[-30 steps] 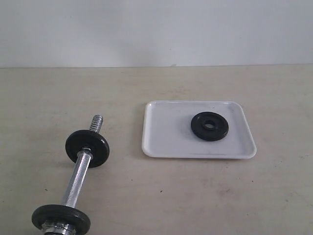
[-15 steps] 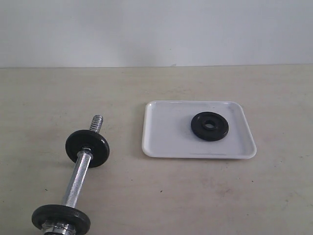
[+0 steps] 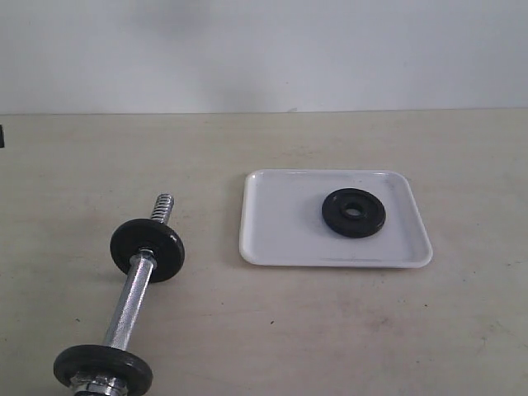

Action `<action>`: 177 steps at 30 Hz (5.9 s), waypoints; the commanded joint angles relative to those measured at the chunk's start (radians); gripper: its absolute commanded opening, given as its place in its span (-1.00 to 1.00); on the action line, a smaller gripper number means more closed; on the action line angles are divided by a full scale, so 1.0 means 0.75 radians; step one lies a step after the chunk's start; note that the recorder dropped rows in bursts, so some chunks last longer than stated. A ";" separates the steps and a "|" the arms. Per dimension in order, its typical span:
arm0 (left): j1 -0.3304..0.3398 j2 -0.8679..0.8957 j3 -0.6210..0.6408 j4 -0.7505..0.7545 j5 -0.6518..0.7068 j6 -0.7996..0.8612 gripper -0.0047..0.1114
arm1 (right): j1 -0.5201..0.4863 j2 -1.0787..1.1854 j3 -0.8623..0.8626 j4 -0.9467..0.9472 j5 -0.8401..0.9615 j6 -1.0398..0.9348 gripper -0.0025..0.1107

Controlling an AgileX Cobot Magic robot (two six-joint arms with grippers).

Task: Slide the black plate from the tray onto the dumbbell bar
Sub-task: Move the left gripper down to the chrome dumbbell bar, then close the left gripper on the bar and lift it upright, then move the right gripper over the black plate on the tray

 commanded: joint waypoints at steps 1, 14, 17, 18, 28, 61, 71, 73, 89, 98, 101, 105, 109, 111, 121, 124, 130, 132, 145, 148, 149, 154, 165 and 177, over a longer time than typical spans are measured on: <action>0.001 0.020 -0.023 -0.007 -0.272 0.034 -0.84 | 0.002 0.026 -0.010 0.003 -0.020 -0.017 -0.93; 0.001 0.017 -0.047 -0.007 -0.726 -0.246 -0.84 | 0.002 0.124 -0.010 0.081 0.045 -0.017 -0.93; 0.001 0.019 -0.023 -0.007 -0.665 -0.235 -0.84 | 0.002 0.132 -0.010 0.081 0.055 -0.017 -0.93; 0.001 0.025 -0.017 -0.007 -0.658 -0.235 -0.84 | 0.002 0.132 -0.010 0.081 0.057 -0.017 -0.93; 0.001 0.272 0.105 -0.007 -0.672 -0.148 -0.79 | 0.002 0.132 -0.010 0.113 0.086 -0.024 -0.93; -0.404 0.589 0.102 -0.252 -0.330 -0.090 0.18 | 0.002 0.132 -0.010 0.112 0.150 -0.032 -0.93; -0.525 0.589 0.102 -0.290 -0.089 -0.146 0.11 | 0.002 0.132 -0.010 0.112 0.165 -0.038 -0.93; -0.544 0.589 0.102 -0.290 -0.057 -0.146 0.11 | 0.002 0.132 -0.010 0.112 0.168 -0.040 -0.93; -0.573 0.589 0.057 -0.279 -0.079 -0.199 0.02 | 0.002 0.132 -0.010 0.112 0.179 -0.047 -0.93; -0.573 0.606 0.057 -0.276 -0.063 -0.170 0.02 | 0.002 0.132 -0.010 0.112 0.187 -0.048 -0.93; -0.573 0.640 0.057 -0.276 -0.063 -0.170 0.02 | 0.002 0.132 -0.010 0.112 0.187 -0.048 -0.93; -0.573 0.721 0.057 -0.276 -0.059 -0.170 0.02 | 0.002 0.132 -0.010 0.112 0.187 -0.048 -0.93; -0.573 0.776 0.054 -0.276 -0.059 -0.170 0.02 | 0.002 0.132 -0.010 0.112 0.187 -0.048 -0.93; -0.573 0.776 0.049 -0.276 -0.059 -0.170 0.02 | 0.002 0.132 -0.010 0.112 0.187 -0.048 -0.93; -0.573 0.776 0.010 -0.263 -0.059 -0.144 -0.37 | 0.002 0.132 -0.010 0.112 0.209 -0.050 -0.93; -0.573 0.776 0.010 -0.253 -0.059 -0.096 -0.61 | 0.002 0.132 -0.010 0.112 0.211 -0.050 -0.93; -0.573 0.776 0.010 -0.246 -0.081 0.049 -0.84 | 0.002 0.132 -0.010 0.112 0.214 -0.054 -0.93; -0.573 0.776 0.010 -0.246 -0.079 0.056 -0.84 | 0.002 0.132 -0.010 0.112 0.216 -0.056 -0.93; -0.573 0.776 -0.007 -0.246 -0.169 0.272 -0.84 | 0.002 0.132 -0.010 0.112 0.228 -0.073 -0.93; -0.573 0.773 -0.023 -0.246 -0.182 0.334 -0.84 | 0.002 0.132 -0.010 0.112 0.235 -0.076 -0.93; -0.573 0.773 -0.026 -0.246 -0.194 0.352 -0.84 | 0.002 0.132 -0.010 0.112 0.235 -0.076 -0.93; -0.571 0.768 -0.077 -0.246 -0.258 0.447 -0.84 | 0.002 0.132 -0.010 0.107 0.245 -0.076 -0.93; -0.571 0.630 -0.131 -0.244 -0.246 0.599 -0.84 | 0.002 0.132 -0.010 0.104 0.256 -0.079 -0.93; -0.571 0.612 -0.131 -0.207 -0.238 0.650 -0.84 | 0.002 0.132 0.019 0.102 0.235 -0.106 -0.93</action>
